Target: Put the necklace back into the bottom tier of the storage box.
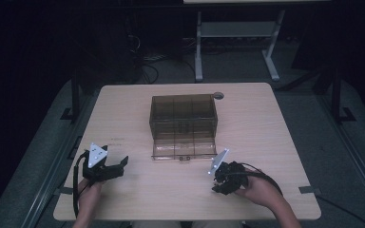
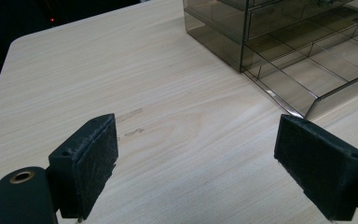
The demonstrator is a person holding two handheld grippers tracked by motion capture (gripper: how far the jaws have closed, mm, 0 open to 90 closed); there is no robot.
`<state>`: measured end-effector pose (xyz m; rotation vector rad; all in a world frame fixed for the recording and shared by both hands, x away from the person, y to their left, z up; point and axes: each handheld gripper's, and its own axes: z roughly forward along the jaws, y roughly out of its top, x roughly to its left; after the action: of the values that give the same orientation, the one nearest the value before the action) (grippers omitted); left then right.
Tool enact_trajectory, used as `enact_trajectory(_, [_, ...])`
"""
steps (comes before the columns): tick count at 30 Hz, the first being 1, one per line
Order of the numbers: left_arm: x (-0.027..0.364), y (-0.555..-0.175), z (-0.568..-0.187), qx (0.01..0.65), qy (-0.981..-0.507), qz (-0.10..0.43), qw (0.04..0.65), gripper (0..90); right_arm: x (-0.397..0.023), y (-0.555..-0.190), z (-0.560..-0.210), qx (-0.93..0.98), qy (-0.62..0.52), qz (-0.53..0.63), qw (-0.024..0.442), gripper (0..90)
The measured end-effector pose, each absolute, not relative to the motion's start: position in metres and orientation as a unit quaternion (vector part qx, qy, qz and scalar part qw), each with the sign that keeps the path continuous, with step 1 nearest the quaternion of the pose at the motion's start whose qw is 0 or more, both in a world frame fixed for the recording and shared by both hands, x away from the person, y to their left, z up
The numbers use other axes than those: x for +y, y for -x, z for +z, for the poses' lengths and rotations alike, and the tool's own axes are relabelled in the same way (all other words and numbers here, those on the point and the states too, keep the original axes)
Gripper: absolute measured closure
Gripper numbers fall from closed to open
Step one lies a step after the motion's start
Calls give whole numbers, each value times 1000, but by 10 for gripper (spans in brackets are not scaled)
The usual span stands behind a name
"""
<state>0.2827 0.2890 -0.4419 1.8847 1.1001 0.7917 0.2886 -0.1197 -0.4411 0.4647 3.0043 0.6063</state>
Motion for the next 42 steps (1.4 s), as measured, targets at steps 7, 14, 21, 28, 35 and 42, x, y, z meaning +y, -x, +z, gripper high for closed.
enact_trajectory(7, [288, -283, -442, 433, -746, 312, 399, 129, -118, -289, -443, 970, -152, 187, 17, 796])
enact_trajectory(14, [288, -283, -442, 433, -745, 313, 399, 129, -119, -291, -443, 970, -150, 188, 11, 844])
enact_trajectory(21, [289, -283, -442, 433, -745, 313, 399, 129, -119, -292, -443, 970, -151, 191, 7, 850])
enact_trajectory(28, [289, -283, -442, 433, -745, 313, 399, 129, -121, -292, -439, 967, -152, 203, 8, 850])
enact_trajectory(35, [288, -283, -443, 434, -745, 312, 399, 129, -124, -290, -425, 964, -145, 222, 16, 851])
enact_trajectory(42, [289, -283, -442, 436, -744, 311, 399, 129, -126, -292, -407, 961, -141, 236, 22, 851])
